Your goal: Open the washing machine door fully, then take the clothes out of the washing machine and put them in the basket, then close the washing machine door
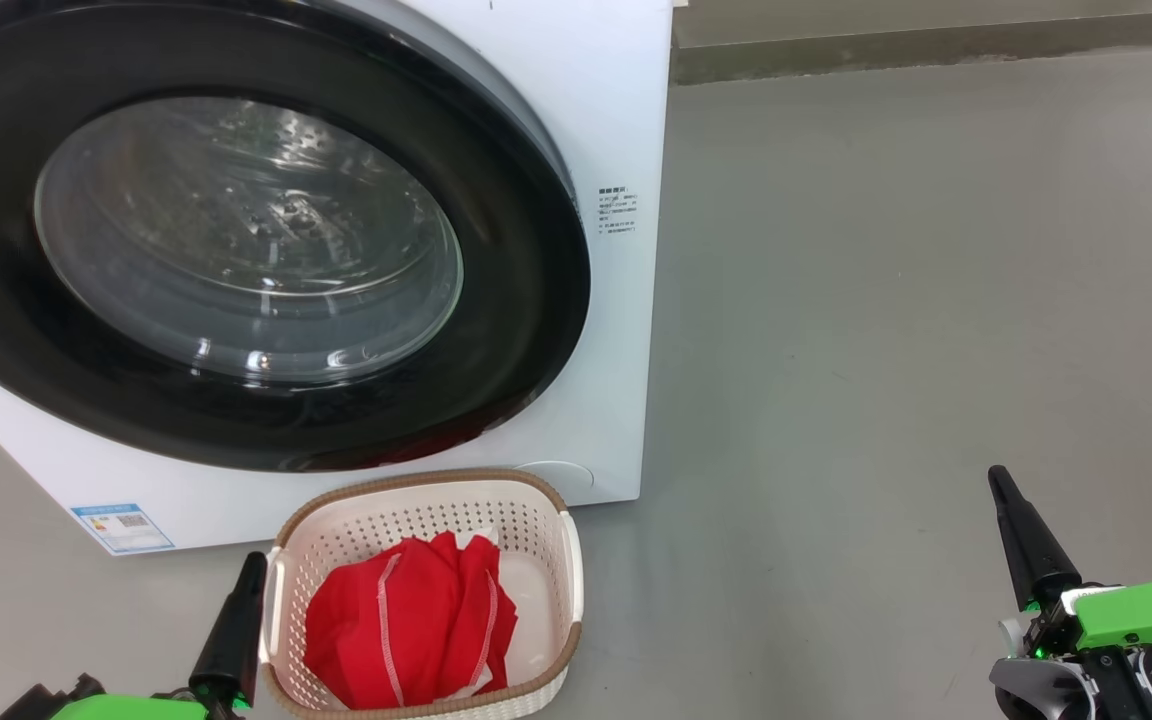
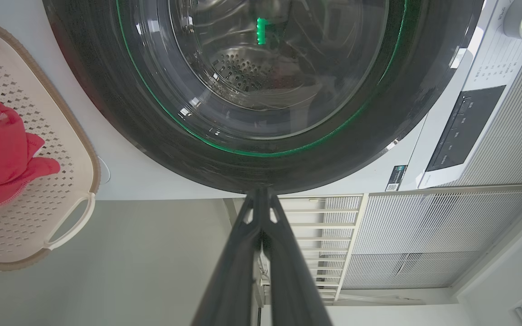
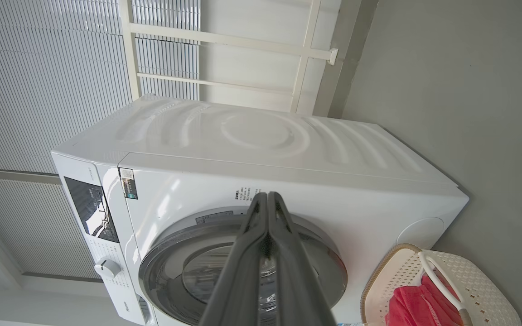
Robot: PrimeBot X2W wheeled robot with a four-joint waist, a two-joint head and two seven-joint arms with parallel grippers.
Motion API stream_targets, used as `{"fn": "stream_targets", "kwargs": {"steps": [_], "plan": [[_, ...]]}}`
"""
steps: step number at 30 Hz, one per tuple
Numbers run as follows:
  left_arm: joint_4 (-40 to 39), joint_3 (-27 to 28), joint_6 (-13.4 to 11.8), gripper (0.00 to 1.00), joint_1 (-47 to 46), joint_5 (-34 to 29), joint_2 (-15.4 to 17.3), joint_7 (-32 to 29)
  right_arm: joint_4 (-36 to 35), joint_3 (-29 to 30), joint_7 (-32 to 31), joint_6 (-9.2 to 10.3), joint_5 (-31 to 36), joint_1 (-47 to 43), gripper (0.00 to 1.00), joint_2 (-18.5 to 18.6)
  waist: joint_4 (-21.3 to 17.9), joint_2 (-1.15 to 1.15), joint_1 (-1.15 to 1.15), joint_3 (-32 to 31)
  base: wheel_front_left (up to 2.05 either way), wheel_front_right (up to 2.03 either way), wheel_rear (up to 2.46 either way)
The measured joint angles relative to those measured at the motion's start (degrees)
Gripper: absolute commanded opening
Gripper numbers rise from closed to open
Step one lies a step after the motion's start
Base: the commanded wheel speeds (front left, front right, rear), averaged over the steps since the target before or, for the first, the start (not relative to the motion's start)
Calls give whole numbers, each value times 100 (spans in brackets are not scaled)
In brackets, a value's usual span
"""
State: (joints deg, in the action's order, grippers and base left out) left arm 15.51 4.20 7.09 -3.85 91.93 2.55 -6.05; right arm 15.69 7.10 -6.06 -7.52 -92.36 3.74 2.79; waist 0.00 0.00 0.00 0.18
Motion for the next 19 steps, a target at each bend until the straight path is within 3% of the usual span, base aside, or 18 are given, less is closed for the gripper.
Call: {"fn": "stream_targets", "kwargs": {"steps": [19], "plan": [[0,7,0,0,0,0,-8,0,0,10,-1,0,1,0,0,-8,0,0,0,0,0,0,0]]}}
